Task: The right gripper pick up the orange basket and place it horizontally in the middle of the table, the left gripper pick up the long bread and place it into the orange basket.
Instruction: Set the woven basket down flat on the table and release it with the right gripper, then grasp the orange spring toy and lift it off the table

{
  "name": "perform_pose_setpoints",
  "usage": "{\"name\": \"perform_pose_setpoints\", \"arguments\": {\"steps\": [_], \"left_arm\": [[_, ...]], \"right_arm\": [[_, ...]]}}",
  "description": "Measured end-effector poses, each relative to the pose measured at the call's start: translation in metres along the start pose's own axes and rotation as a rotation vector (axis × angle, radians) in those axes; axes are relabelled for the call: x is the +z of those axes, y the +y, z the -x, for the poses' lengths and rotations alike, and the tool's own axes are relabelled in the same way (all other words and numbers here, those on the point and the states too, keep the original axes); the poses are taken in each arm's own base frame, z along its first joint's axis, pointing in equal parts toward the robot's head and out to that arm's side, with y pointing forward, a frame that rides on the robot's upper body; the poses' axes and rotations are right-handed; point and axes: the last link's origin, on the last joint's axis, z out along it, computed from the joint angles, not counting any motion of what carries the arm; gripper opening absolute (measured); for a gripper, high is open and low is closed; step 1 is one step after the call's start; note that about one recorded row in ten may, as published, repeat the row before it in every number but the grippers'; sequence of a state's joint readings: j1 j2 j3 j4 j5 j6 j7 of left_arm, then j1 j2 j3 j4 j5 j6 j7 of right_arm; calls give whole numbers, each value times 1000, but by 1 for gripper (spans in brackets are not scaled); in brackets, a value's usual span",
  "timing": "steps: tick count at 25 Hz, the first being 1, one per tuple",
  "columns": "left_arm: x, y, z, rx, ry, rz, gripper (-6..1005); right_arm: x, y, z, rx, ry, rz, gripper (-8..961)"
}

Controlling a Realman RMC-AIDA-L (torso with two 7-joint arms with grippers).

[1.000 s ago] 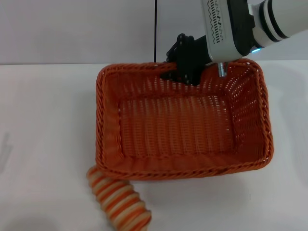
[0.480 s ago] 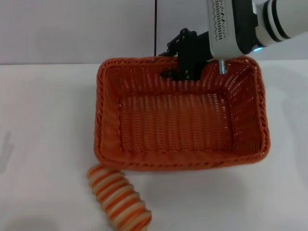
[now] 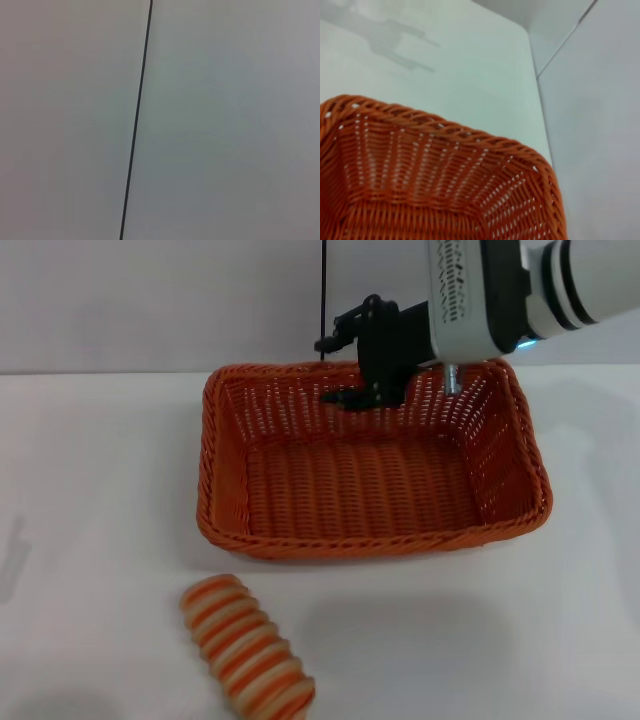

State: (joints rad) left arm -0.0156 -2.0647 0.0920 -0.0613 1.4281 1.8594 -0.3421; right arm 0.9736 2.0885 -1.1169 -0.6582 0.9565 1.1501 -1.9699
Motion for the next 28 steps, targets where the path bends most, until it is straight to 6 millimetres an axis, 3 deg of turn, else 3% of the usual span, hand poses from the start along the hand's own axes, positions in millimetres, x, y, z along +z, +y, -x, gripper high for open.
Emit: {"name": "perform_pose_setpoints", "arguments": {"steps": [8, 12, 15, 21, 23, 24, 25, 28], "left_arm": [[-3, -2, -3, 11, 9, 4, 811], [-4, -3, -5, 25, 10, 22, 811], [-3, -4, -6, 36, 6, 55, 811], [7, -24, -18, -46, -7, 136, 810], [12, -31, -24, -67, -15, 169, 810], [19, -38, -31, -85, -33, 215, 810], [19, -38, -31, -85, -33, 215, 810], [30, -46, -40, -121, -86, 298, 810]], "right_arm": [[-23, -3, 13, 114, -85, -92, 552], [-50, 6, 14, 206, -156, -183, 552], [-81, 17, 5, 307, -256, -297, 552], [-153, 58, -34, 595, -481, -554, 553], [-171, 80, -54, 709, -537, -636, 553], [-180, 100, -74, 800, -561, -696, 553], [-180, 100, -74, 800, -561, -696, 553], [-185, 131, -101, 919, -589, -761, 553]]}}
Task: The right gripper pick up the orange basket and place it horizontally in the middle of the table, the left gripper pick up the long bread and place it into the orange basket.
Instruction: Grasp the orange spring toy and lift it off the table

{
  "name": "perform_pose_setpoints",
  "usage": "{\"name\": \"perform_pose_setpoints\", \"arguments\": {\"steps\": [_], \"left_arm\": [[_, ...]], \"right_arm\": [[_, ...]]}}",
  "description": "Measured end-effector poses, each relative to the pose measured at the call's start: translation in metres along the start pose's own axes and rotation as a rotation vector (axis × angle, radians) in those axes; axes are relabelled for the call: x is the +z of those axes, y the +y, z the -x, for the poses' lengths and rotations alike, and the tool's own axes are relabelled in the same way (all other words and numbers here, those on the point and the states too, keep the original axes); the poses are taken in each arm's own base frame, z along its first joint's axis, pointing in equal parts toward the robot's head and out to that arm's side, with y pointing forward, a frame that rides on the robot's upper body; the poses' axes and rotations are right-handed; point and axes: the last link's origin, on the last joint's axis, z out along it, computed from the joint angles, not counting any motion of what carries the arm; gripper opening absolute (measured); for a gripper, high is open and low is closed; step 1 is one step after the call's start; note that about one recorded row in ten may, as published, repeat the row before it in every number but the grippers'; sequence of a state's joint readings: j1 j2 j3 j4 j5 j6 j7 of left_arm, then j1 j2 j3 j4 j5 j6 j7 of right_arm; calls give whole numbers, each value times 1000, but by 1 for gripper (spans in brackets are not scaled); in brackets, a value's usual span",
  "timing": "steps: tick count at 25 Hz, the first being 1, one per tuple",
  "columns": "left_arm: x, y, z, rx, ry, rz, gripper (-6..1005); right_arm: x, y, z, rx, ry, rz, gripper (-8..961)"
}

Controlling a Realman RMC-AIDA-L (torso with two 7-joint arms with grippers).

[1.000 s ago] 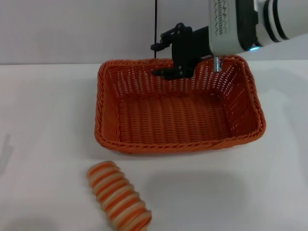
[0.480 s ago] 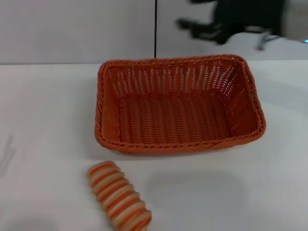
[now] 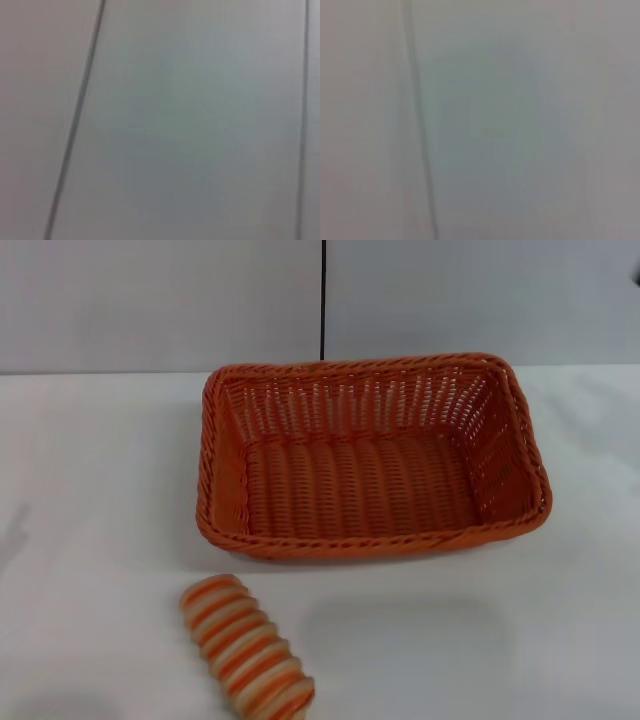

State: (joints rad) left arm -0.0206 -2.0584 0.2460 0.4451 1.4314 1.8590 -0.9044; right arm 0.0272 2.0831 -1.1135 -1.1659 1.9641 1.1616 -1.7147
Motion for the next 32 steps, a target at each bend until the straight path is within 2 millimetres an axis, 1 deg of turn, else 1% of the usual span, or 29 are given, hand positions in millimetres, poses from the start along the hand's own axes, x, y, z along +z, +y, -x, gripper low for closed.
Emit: {"name": "perform_pose_setpoints", "arguments": {"steps": [1, 2, 5, 6, 7, 8, 9, 10, 11, 12, 13, 14, 15, 16, 17, 18, 19, 21, 22, 23, 24, 25, 26, 28, 30, 32], "left_arm": [[3, -3, -5, -13, -26, 29, 810], [5, -6, -10, -23, -50, 53, 810], [11, -15, -28, -40, -141, 116, 810], [18, -20, -44, -29, -248, 171, 810], [21, -22, -51, -17, -296, 196, 810], [21, -22, -51, -17, -296, 196, 810], [29, -21, -60, -20, -409, 255, 810], [29, -21, -60, -20, -409, 255, 810], [38, -20, -66, -27, -512, 313, 810], [38, -20, -66, -27, -512, 313, 810], [44, -18, -68, -32, -559, 339, 810], [56, -15, -68, -46, -659, 379, 810], [56, -15, -68, -46, -659, 379, 810], [68, -10, -62, -67, -761, 415, 810], [68, -10, -62, -67, -761, 415, 810], [75, -6, -56, -86, -829, 436, 810], [86, 0, -43, -113, -923, 467, 810], [94, 7, -30, -130, -978, 489, 810], [98, 10, -24, -136, -995, 500, 810], [98, 10, -24, -136, -995, 500, 810], [108, 17, -7, -158, -1030, 522, 810], [108, 17, -7, -158, -1030, 522, 810], [114, 20, 2, -189, -1040, 530, 810], [114, 20, 2, -189, -1040, 530, 810], [120, 23, 13, -223, -1044, 535, 810], [121, 25, 15, -230, -1047, 540, 810]], "right_arm": [[-18, -5, -14, 60, -24, -41, 553], [-18, -5, -14, 60, -24, -41, 553], [-46, -13, -33, 157, -73, -100, 553], [-63, -18, -41, 209, -108, -137, 553], [-71, -21, -45, 232, -125, -159, 553], [-71, -21, -45, 232, -125, -159, 553], [-85, -25, -51, 258, -158, -196, 553], [-85, -25, -51, 258, -158, -196, 553], [-95, -25, -54, 268, -187, -218, 553], [-95, -25, -54, 268, -187, -218, 553], [-99, -25, -55, 271, -198, -224, 553], [-104, -26, -56, 276, -211, -236, 552], [-104, -26, -56, 276, -211, -236, 552], [-107, -26, -56, 280, -215, -243, 552], [-107, -26, -56, 280, -215, -243, 552], [-108, -26, -56, 281, -216, -244, 552], [-109, -25, -56, 282, -219, -240, 552], [-109, -25, -56, 282, -220, -237, 552], [-109, -25, -56, 282, -220, -237, 552], [-109, -25, -56, 283, -221, -237, 552], [-108, -24, -57, 287, -221, -237, 552], [-108, -24, -57, 287, -221, -237, 552], [-108, -24, -57, 291, -221, -237, 552], [-108, -24, -57, 291, -221, -237, 552], [-108, -25, -58, 292, -220, -240, 552], [-108, -25, -58, 292, -219, -243, 552]]}}
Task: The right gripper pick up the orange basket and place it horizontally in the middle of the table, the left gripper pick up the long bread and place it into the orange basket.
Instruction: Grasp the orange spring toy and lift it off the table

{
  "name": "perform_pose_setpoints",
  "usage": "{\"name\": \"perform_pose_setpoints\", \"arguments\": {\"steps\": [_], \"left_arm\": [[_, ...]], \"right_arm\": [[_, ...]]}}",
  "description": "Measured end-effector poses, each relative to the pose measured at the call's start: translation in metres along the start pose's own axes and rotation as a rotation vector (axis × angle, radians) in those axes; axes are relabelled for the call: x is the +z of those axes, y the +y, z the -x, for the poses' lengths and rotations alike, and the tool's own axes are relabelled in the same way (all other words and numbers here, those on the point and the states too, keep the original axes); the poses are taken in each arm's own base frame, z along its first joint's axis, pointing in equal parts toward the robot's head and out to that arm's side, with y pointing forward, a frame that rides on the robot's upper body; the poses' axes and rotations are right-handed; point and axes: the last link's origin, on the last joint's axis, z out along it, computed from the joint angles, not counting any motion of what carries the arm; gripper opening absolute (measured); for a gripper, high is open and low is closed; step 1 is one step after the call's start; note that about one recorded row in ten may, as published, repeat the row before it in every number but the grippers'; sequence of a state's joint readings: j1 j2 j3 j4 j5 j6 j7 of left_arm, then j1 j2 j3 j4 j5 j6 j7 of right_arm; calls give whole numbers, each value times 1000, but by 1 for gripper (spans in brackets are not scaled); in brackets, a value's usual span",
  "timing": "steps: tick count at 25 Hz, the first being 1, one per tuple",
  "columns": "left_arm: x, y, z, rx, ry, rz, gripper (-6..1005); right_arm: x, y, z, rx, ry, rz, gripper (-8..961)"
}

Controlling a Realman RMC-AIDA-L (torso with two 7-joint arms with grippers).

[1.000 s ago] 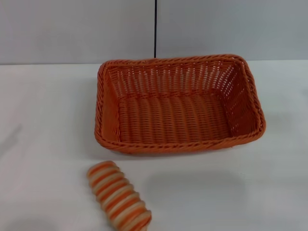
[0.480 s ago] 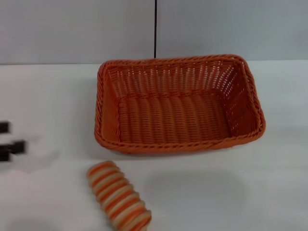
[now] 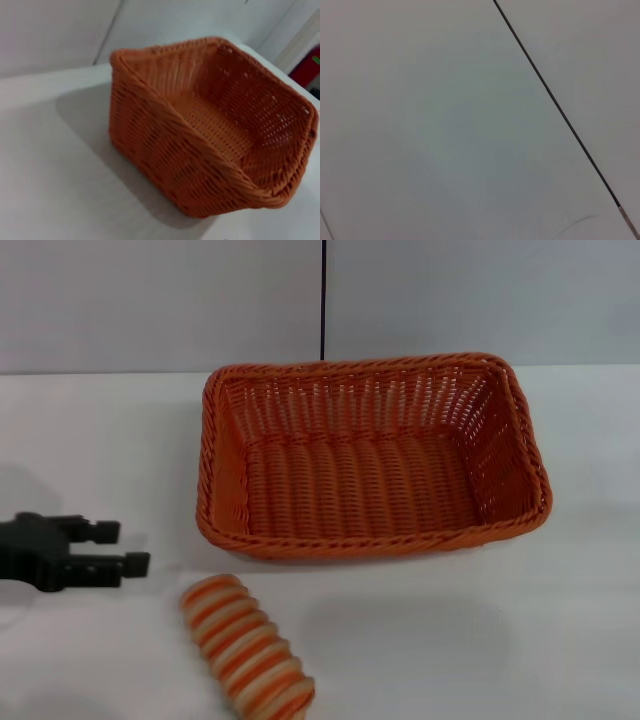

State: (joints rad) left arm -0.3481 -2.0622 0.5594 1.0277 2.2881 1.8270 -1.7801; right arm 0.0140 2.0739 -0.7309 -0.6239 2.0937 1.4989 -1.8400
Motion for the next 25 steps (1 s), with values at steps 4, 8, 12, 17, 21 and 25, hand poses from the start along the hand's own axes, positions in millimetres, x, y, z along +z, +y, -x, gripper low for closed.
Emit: {"name": "perform_pose_setpoints", "arguments": {"steps": [4, 8, 12, 17, 21, 25], "left_arm": [[16, 0, 5, -15, -45, 32, 810], [29, 3, 8, -16, -69, 75, 810], [38, 3, 12, -18, -46, 93, 810], [48, 6, 17, -12, -28, 127, 809], [55, 7, 19, -6, -25, 149, 809], [56, 8, 19, 0, -24, 153, 809]], "right_arm": [[4, 0, 1, -1, -2, 6, 552], [8, 1, 1, -2, -4, 13, 552], [11, 1, 1, -1, -5, 19, 552], [11, 1, 1, 0, -5, 19, 552], [11, 1, 1, 2, -4, 19, 552], [10, 1, 1, 3, -4, 20, 552]]}}
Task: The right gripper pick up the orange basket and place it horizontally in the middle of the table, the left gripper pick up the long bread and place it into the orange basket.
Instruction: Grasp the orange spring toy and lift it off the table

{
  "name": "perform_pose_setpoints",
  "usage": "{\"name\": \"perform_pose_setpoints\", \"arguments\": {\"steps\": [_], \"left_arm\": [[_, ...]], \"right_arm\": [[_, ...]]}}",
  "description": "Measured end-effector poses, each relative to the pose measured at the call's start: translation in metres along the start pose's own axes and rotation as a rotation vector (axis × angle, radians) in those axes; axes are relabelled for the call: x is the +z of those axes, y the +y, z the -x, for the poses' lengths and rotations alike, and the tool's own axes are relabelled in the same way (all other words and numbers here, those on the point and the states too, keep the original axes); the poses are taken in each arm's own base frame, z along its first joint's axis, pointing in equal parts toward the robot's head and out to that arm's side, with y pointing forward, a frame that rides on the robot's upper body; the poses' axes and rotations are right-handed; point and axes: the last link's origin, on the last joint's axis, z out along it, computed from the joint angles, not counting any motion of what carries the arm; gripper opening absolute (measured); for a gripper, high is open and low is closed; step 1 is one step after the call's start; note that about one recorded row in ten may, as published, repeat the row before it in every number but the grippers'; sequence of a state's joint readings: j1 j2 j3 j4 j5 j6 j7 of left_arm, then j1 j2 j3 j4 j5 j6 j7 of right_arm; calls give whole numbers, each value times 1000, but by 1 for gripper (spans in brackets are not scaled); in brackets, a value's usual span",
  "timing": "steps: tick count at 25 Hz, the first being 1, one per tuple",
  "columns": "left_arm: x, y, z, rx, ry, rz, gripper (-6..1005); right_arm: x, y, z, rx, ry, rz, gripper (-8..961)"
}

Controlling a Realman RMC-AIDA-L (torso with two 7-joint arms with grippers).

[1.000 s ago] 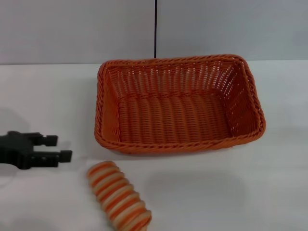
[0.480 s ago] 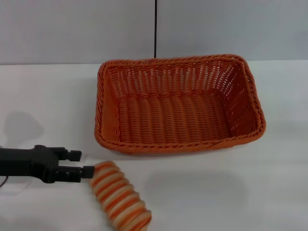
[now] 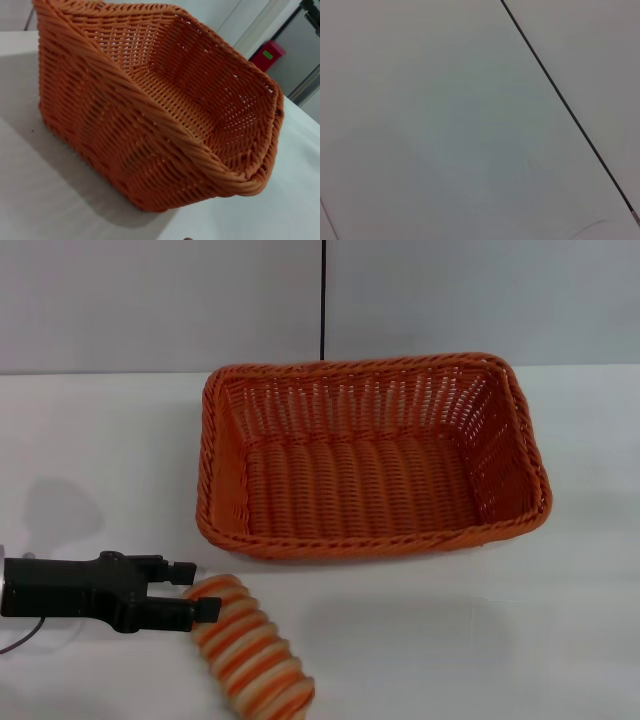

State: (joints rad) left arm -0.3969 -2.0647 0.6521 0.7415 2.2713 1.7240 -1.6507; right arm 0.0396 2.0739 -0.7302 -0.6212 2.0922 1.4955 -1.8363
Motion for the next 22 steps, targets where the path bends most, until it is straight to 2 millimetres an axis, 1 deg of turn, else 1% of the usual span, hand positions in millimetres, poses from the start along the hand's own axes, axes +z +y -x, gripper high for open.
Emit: {"name": "perform_pose_setpoints", "arguments": {"steps": [4, 11, 22], "left_arm": [[2, -1, 2, 6, 1, -4, 810], [14, 0, 8, 22, -18, 17, 803], [15, -5, 10, 27, -28, -13, 791]], "right_arm": [[-1, 0, 0, 0, 0, 0, 552], [-1, 0, -2, -1, 15, 3, 552], [-1, 1, -2, 1, 17, 6, 552]]}}
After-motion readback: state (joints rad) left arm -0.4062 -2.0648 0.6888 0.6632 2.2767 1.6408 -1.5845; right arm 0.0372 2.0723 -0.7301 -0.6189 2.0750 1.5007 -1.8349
